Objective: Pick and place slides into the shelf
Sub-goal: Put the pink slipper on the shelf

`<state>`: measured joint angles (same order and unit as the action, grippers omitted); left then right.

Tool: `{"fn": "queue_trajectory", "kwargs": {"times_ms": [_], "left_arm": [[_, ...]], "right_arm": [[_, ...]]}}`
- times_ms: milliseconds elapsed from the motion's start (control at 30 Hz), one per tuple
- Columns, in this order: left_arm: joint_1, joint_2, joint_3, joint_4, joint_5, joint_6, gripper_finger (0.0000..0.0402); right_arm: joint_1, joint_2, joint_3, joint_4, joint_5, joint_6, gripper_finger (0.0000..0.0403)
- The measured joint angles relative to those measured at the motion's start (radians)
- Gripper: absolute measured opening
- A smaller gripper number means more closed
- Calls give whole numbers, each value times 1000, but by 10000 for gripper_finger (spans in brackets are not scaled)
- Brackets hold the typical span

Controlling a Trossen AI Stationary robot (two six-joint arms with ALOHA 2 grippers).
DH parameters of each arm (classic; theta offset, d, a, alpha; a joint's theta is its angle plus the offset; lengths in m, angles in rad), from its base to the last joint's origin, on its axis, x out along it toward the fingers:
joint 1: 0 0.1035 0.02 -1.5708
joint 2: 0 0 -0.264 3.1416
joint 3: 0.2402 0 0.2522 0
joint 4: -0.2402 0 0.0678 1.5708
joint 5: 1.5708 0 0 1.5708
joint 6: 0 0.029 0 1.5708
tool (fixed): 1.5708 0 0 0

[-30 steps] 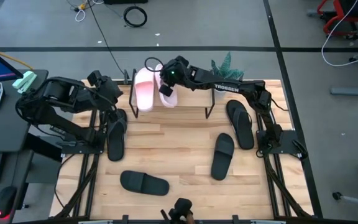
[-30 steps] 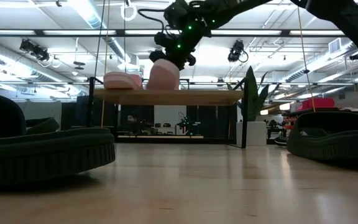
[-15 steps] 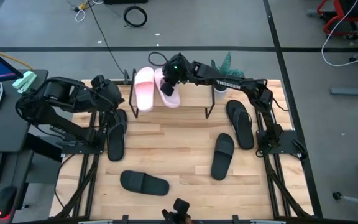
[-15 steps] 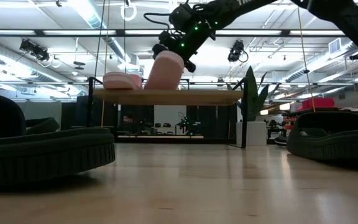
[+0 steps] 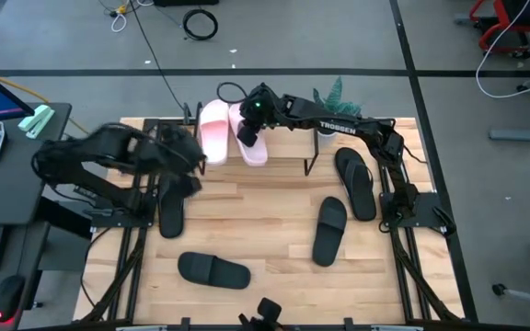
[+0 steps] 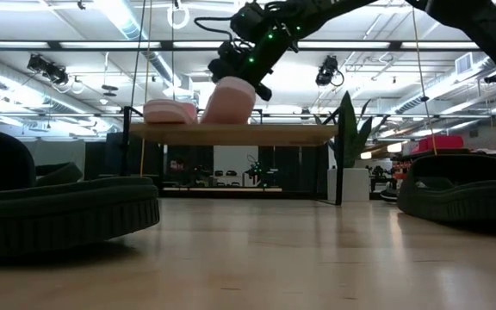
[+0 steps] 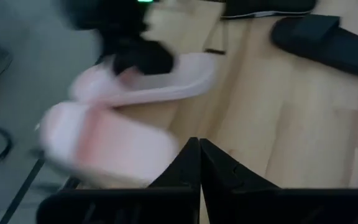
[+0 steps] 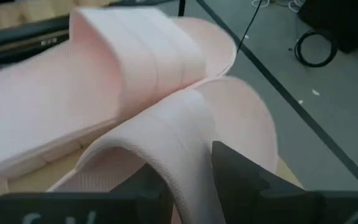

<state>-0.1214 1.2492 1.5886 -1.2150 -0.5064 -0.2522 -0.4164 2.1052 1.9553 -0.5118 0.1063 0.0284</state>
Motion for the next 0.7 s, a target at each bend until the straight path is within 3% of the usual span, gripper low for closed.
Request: {"fn": "queue_trajectory", "kwargs": {"times_ms": [200, 400, 700], "left_arm": [[15, 3, -295, 460, 62, 144, 9], [108, 3, -510, 880, 382, 193, 7], [275, 1, -619, 1086, 523, 238, 5]], "right_arm": [[-3, -1, 0, 48, 2, 47, 107], [-2, -2, 0, 60, -1, 61, 107], [5, -2, 0, 64, -1, 60, 107]]}}
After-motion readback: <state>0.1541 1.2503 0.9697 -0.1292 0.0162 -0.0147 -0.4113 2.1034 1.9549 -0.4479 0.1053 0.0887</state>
